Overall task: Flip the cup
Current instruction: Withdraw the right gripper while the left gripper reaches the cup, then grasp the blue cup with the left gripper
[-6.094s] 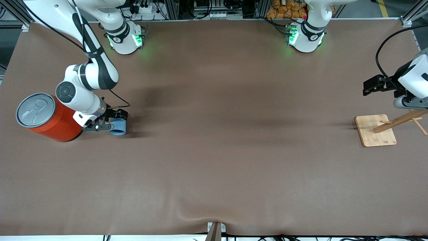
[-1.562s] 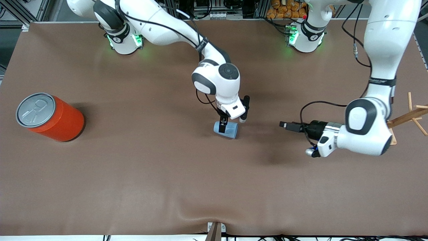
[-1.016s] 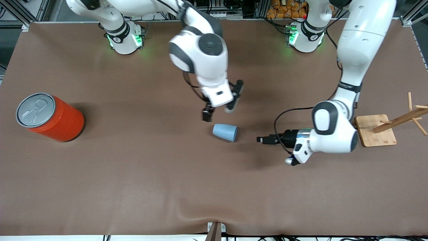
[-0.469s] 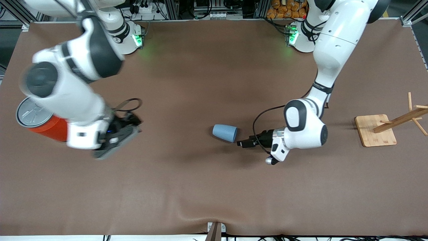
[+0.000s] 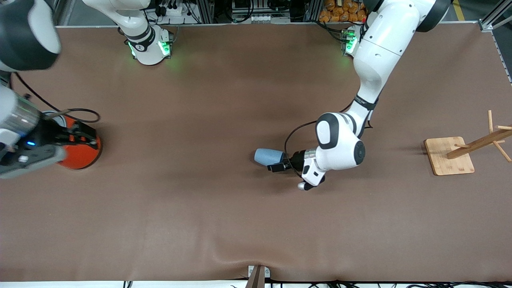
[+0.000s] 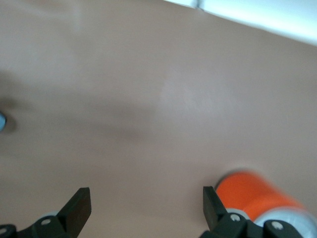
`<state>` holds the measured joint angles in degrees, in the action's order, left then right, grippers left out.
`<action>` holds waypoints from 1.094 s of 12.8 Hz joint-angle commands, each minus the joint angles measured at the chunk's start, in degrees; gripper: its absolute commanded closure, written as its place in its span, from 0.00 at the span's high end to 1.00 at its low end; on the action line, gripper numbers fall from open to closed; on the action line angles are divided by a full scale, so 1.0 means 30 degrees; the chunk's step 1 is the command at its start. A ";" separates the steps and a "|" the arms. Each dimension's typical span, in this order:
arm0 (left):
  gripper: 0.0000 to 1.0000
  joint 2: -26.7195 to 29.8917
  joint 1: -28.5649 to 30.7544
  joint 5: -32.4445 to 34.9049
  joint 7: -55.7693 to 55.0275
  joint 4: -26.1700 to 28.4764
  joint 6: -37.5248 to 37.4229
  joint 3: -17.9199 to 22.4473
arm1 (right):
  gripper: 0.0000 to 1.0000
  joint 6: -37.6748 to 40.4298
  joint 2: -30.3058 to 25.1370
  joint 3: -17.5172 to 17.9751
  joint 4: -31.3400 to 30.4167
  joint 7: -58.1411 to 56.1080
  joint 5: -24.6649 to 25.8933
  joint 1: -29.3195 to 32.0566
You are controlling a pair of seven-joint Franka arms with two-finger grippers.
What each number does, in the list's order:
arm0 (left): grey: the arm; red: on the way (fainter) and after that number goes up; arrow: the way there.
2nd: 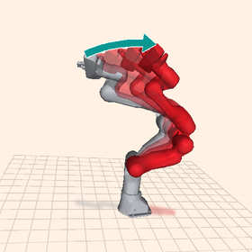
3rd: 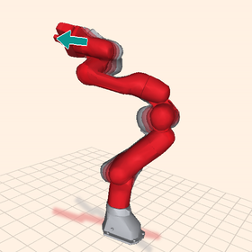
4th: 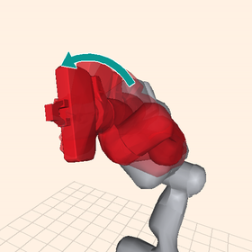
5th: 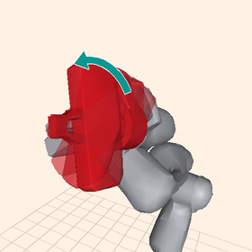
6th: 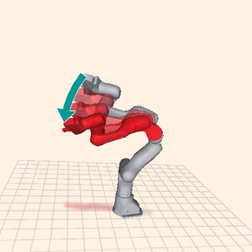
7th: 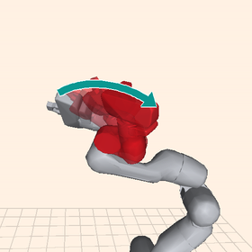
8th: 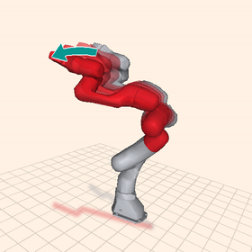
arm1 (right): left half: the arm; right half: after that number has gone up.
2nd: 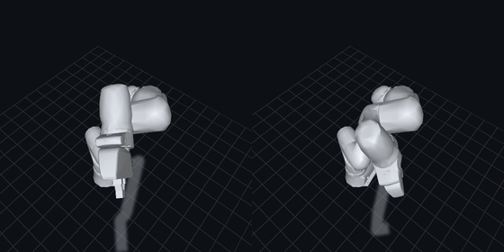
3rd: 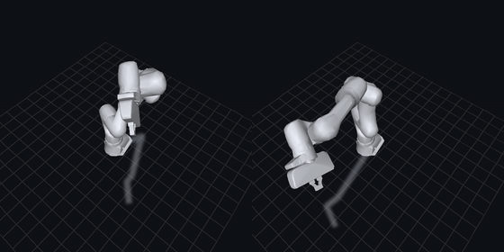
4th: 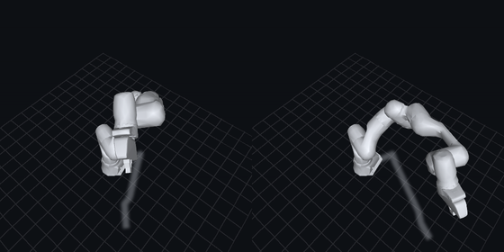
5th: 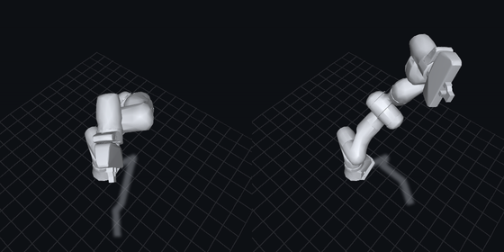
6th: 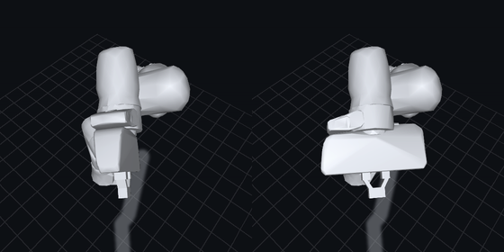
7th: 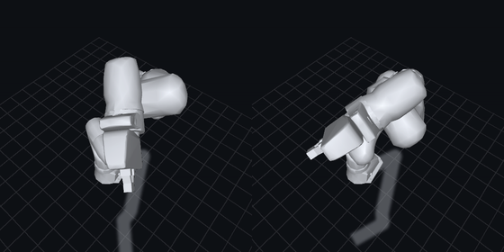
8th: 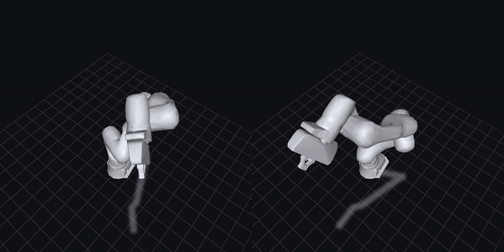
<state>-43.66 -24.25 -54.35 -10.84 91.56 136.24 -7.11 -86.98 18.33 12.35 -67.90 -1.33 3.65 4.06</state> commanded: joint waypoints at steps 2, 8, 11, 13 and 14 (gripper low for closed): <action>1.00 -0.0007 -0.0645 -0.0371 -0.0546 -0.0052 0.0201 0.0174 | 1.00 0.0282 -0.2881 -0.0073 -0.3256 0.7761 -0.0451 0.0198; 0.00 0.0227 -0.1405 -0.0107 -0.2244 0.0300 0.0230 0.0436 | 1.00 -0.2143 -0.8652 -0.2533 -1.0490 0.5462 -0.2238 -0.0415; 0.00 0.0928 -0.1117 0.2720 -0.3470 0.0213 0.0027 0.0643 | 1.00 -0.2179 -0.8166 -0.2682 -0.9834 0.5133 -0.1979 -0.0447; 0.00 0.1922 -0.0562 0.4951 -0.4820 0.0067 -0.0905 0.0643 | 1.00 -0.0141 -0.7081 -0.2653 -0.7464 0.5365 -0.1773 -0.0563; 0.00 0.2507 -0.0269 0.5802 -0.5174 0.0008 -0.1695 0.0643 | 1.00 0.0482 -0.6439 -0.2682 -0.6380 0.5164 -0.1714 -0.0477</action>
<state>-40.33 -26.40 -41.39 -23.44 90.75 135.04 -5.56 -89.90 -4.85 5.22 -94.27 14.95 -1.60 3.43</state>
